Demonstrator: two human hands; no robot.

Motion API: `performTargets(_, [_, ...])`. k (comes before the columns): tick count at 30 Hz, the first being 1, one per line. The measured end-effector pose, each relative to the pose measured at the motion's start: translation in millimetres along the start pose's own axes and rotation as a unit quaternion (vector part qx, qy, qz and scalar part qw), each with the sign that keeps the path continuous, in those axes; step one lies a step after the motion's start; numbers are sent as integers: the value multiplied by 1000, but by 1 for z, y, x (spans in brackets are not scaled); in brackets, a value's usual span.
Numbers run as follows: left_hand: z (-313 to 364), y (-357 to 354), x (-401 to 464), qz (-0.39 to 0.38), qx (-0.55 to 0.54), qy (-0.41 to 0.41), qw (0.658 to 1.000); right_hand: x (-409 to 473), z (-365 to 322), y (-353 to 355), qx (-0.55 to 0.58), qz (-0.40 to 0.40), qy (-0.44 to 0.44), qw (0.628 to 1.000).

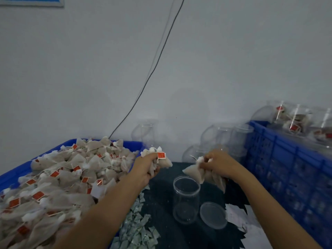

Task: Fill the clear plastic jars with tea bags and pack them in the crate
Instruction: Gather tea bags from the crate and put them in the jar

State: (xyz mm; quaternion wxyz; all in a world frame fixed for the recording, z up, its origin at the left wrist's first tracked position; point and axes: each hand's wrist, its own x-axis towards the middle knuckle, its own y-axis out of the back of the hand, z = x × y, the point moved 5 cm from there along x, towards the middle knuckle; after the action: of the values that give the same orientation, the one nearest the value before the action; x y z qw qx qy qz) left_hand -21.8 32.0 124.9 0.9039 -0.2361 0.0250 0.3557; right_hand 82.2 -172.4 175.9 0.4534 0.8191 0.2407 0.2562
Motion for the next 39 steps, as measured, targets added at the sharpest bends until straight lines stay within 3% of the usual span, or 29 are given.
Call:
performTargets(10, [-55,5,18,91,28,6,995,12,17,-38,-5,56,-23,998])
performTargets(14, [-59,11,19,128,-16,-18,992,15,24,-40,23,67,-37,997])
performTargets(20, [-59,14,24,155,-28,-126,979,10,22,-14,261,133,-23,956])
performTargets(26, [-70,20,22,205,-78,-136,966,12,6,-30,415,19,7,909])
performTargets(31, [-76,15,19,216,-78,-132,964,15,2,-54,382,-10,19,924])
performTargets(36, [-83,12,26,207,-68,-132,967,14,0,-57,265,84,39,960])
performTargets(39, [-89,13,29,205,-78,-121,968,16,-1,-56,213,99,41,971])
